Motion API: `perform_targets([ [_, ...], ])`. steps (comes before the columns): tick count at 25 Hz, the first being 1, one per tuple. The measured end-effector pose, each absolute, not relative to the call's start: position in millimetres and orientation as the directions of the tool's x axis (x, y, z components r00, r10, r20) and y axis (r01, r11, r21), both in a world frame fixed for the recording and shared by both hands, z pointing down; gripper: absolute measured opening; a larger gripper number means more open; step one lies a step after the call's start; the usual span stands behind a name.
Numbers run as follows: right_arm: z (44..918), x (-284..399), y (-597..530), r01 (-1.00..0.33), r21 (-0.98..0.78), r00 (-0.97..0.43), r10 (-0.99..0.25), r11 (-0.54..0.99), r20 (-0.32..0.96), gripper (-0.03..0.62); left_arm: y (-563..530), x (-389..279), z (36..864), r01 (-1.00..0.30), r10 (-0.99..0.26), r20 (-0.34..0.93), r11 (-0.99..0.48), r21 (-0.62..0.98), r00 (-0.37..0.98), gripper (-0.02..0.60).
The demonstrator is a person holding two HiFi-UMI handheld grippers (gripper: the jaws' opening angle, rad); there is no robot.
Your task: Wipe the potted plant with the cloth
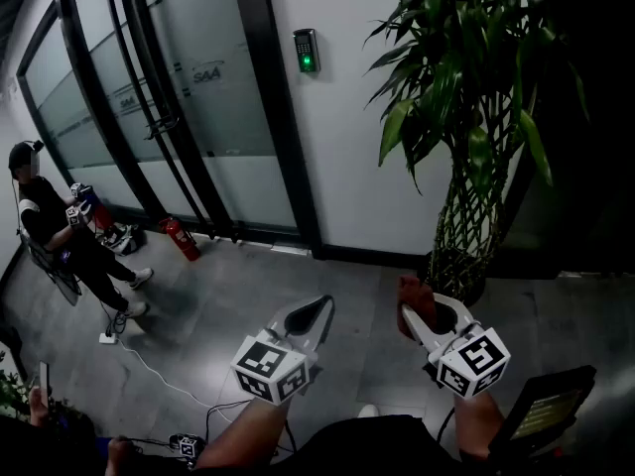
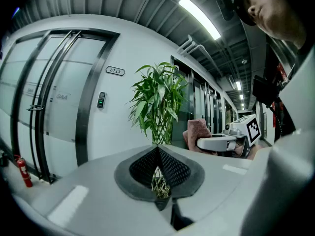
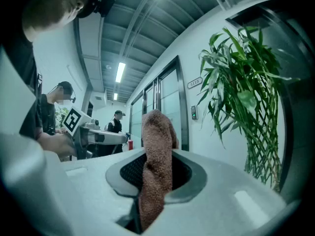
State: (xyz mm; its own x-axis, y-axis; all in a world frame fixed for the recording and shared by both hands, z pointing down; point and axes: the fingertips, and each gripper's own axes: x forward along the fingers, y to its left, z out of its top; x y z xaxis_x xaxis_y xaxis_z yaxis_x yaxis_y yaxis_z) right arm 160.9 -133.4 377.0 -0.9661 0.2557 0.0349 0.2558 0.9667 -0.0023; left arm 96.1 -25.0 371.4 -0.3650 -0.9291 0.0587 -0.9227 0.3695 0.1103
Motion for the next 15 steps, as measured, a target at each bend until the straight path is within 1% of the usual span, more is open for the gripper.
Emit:
perform_targets([
  [6,367.2,109.3,-170.0,0.226,0.028,-0.974,0.226,0.974,0.024,0.064,-64.8,36.1,355.9,-0.930,-0.933,0.012,0.358,0.079,-0.359,0.018],
  [9,371.6,106.1,-175.6,0.208,0.033,-0.978,0.206,0.978,0.033,0.064,-78.9,21.3,367.6,-0.937,-0.942,0.035,0.337,0.089,-0.335,0.018],
  [15,391.0,104.6,-204.1,0.113,-0.008,-0.992,0.113,0.994,0.057,0.064,-111.4,3.7,380.5,-0.957,-0.964,0.047,0.265,0.119,-0.261,0.018],
])
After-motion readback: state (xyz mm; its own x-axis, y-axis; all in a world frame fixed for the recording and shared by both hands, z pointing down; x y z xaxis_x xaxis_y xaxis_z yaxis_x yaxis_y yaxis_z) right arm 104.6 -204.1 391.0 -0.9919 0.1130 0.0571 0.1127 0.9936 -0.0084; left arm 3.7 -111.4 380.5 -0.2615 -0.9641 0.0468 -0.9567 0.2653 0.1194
